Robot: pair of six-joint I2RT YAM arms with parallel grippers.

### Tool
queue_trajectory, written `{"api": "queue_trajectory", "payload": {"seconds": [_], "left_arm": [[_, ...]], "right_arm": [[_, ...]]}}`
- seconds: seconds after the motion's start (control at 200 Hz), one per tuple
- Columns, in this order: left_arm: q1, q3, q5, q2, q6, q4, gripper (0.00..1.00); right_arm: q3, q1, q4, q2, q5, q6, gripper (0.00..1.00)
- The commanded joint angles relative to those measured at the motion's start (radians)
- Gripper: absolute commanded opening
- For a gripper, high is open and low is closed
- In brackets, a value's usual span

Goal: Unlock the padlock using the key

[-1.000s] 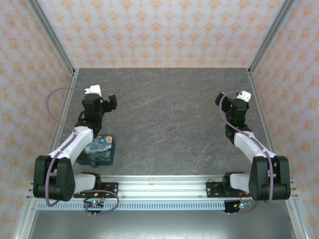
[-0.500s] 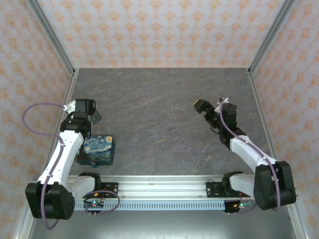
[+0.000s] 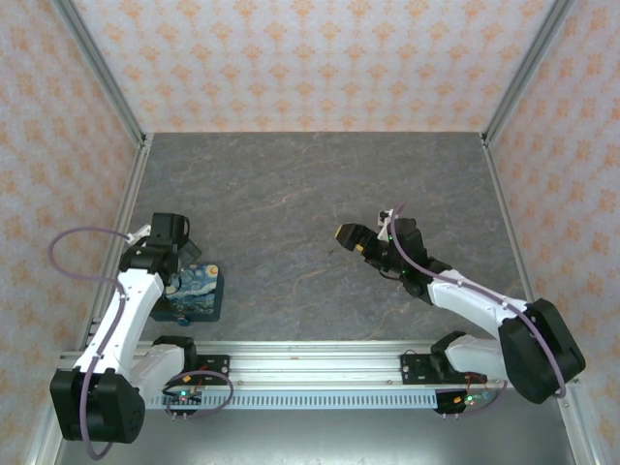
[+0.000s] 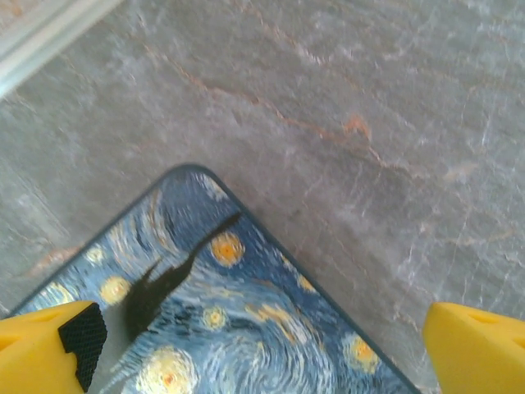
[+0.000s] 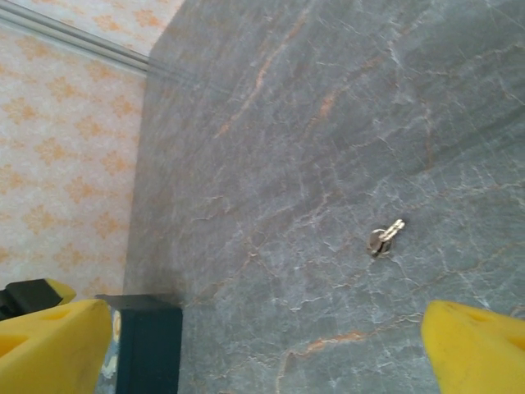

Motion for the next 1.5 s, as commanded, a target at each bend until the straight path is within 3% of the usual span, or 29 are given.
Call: {"api": "queue_trajectory", "payload": {"seconds": [0.0, 0.29, 0.586, 0.816, 0.996, 1.236, 1.366, 1.491], "left_arm": [[-0.037, -0.034, 0.074, -0.015, -0.031, 0.016, 1.00], [-0.173, -0.100, 0.079, 0.096, -0.116, 0.176, 1.00], [-0.284, -0.037, 0.081, 0.265, -0.163, 0.318, 1.00], [-0.418, 0.110, 0.082, 0.436, -0.221, 0.413, 1.00], [-0.513, 0.358, 0.114, 0.625, -0.227, 0.443, 1.00], [-0.523, 0.576, 0.089, 0.643, -0.119, 0.313, 1.00], [-0.487, 0.546, 0.029, 0.582, -0.036, 0.278, 1.00], [-0.381, 0.450, 0.088, 0.536, -0.011, 0.328, 1.00]], "right_arm": [[0.019, 0.009, 0.024, 0.042, 0.031, 0.013, 0.97], [0.064, 0.016, 0.002, 0.074, 0.037, 0.016, 0.97], [0.076, 0.016, -0.034, 0.078, 0.074, 0.012, 0.97], [0.097, 0.016, -0.073, 0.088, 0.100, 0.005, 0.97], [0.119, 0.016, -0.096, 0.113, 0.102, 0.009, 0.97], [0.113, 0.026, -0.099, 0.112, 0.063, 0.056, 0.95], [0.124, 0.067, -0.088, 0.118, 0.068, 0.092, 0.93], [0.166, 0.133, -0.064, 0.174, 0.078, 0.127, 0.90]]}}
